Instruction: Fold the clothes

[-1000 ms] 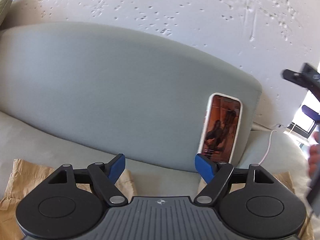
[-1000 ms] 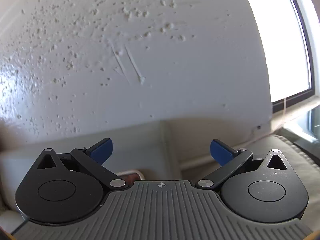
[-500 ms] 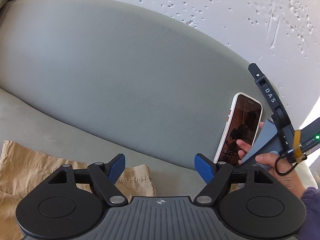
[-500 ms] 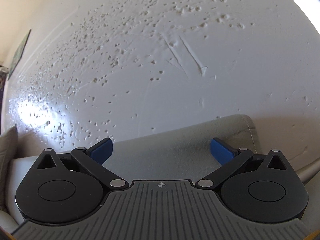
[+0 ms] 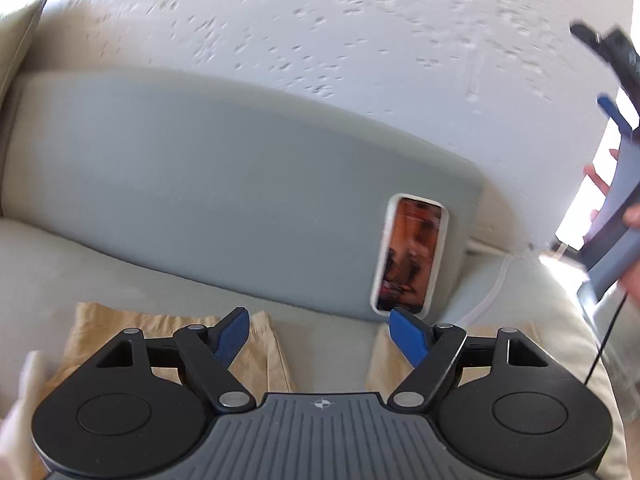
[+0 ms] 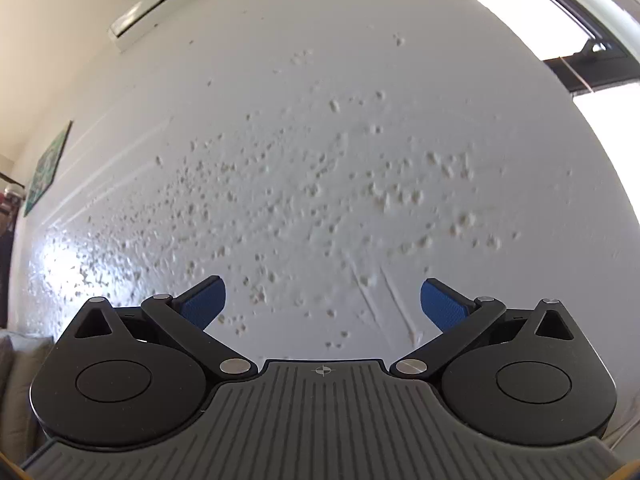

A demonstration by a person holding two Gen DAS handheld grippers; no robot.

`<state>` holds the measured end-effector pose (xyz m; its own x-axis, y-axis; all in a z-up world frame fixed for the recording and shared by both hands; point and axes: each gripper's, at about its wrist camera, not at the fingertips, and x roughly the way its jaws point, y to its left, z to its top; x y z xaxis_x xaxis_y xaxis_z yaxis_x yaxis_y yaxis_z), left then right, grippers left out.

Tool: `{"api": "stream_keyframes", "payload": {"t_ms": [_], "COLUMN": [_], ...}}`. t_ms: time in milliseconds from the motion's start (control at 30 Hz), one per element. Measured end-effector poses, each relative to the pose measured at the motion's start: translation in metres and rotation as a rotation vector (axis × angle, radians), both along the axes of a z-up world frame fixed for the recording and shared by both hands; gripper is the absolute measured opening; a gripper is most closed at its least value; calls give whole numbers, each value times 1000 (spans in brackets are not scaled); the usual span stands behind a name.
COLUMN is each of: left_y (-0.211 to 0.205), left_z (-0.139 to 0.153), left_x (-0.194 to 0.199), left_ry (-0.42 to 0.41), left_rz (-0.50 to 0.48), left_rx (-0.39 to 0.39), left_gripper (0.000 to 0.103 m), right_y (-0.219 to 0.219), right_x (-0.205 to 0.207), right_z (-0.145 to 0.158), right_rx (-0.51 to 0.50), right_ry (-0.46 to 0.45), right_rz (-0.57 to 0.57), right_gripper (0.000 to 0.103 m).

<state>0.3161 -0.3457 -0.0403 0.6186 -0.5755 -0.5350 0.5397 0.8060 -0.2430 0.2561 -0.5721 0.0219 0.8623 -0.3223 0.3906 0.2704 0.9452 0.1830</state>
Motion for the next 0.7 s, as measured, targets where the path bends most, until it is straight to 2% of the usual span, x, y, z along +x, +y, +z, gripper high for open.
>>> {"api": "stream_keyframes", "payload": {"t_ms": [67,133,200,233,333,433,533,700], "left_y": [8,17,20,22,27,25,13,-9], "left_z": [18,23,21,19,12,6,-7,-47], "left_x": [-33,-59,-74,-82,-89,-75,-34,52], "left_ry": [9,55,83,96,105,78,52,9], "left_rz": [-41,-57,-56,-56,-36,-12,51,128], "left_rx": [22,26,18,13,-18,-11,33,119], "left_gripper": [78,80,80,80,79,80,80,79], "right_y": [10,17,18,18,16,15,11,-9], "right_x": [-40,-69,-87,-94,-110,-97,-55,43], "right_z": [36,67,84,84,68,36,-7,-84], "right_rx": [14,38,81,100,147,166,124,141], "right_ry": [50,140,247,258,219,162,178,171], "right_rz": [12,19,45,51,65,69,79,92], "right_gripper": [103,103,103,103,103,103,103,103]}}
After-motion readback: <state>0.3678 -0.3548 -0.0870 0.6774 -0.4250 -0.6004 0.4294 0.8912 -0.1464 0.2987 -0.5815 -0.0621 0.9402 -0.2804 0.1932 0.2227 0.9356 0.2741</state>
